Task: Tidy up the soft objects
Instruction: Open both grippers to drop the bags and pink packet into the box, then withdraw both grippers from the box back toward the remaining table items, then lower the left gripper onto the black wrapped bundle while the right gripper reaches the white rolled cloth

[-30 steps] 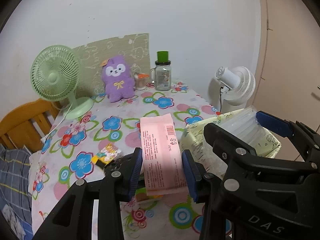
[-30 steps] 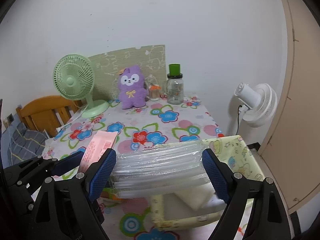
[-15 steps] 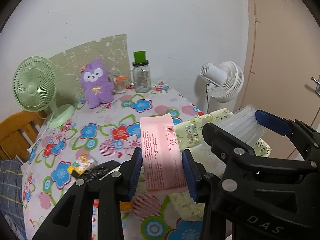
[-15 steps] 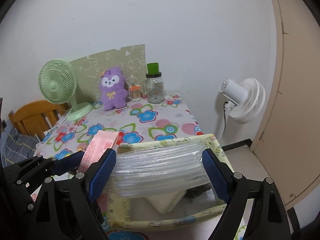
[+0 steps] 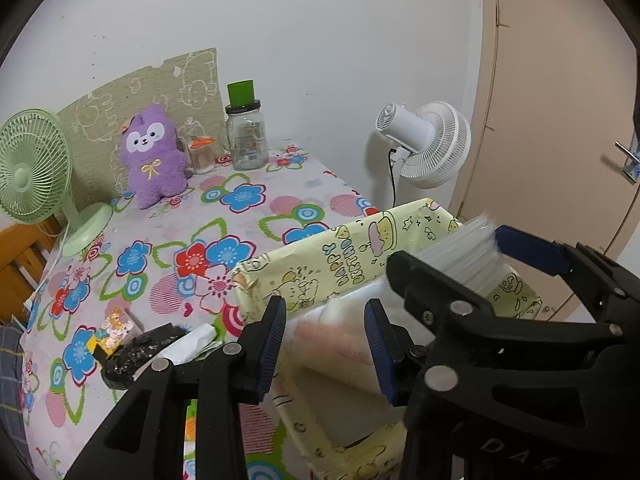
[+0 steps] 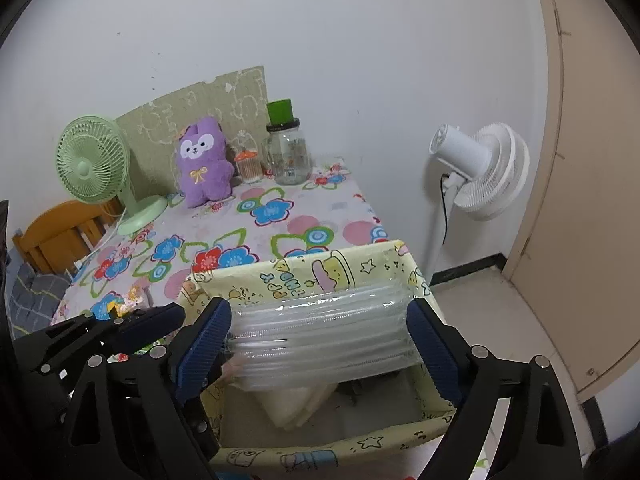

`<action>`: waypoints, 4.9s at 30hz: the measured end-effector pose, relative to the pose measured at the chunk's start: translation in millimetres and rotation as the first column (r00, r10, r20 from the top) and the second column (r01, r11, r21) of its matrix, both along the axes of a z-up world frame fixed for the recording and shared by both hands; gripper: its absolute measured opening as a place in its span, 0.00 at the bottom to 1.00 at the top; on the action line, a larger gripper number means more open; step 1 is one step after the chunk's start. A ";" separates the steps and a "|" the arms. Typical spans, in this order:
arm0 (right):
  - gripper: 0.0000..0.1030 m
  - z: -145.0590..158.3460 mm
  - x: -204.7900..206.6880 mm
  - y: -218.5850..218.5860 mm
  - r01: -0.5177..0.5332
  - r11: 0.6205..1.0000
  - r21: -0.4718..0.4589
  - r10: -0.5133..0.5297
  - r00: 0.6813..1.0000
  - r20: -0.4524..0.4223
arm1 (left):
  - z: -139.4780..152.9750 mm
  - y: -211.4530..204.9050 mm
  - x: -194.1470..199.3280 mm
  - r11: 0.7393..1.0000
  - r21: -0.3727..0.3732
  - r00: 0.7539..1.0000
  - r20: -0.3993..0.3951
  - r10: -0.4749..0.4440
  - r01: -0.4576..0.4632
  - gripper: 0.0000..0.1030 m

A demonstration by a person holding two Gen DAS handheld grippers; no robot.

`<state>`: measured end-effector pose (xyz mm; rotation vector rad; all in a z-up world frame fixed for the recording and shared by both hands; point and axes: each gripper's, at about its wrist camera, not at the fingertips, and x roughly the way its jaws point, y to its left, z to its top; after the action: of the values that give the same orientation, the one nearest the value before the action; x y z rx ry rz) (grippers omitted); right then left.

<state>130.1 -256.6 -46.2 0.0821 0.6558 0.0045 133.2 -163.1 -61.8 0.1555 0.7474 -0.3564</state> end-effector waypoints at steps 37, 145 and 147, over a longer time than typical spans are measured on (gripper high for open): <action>0.98 14.9 -29.4 28.7 0.014 1.000 -0.016 -0.013 0.998 0.069 | 17.1 23.5 -25.6 0.999 0.007 0.998 0.060 0.035 -0.035 0.88; 0.89 -77.2 59.1 210.0 -0.208 0.977 -0.053 0.199 0.970 -0.143 | -71.5 204.4 36.5 0.969 0.062 0.963 -0.113 0.246 -0.241 0.93; 0.87 -79.2 63.4 208.6 -0.206 0.978 -0.043 0.197 0.969 -0.152 | -72.6 204.7 41.3 0.968 0.067 0.962 -0.113 0.249 -0.243 0.92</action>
<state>193.5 -48.0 -125.4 -0.0417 0.8087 0.1770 174.5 41.6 -134.4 0.0889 0.8859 -0.1094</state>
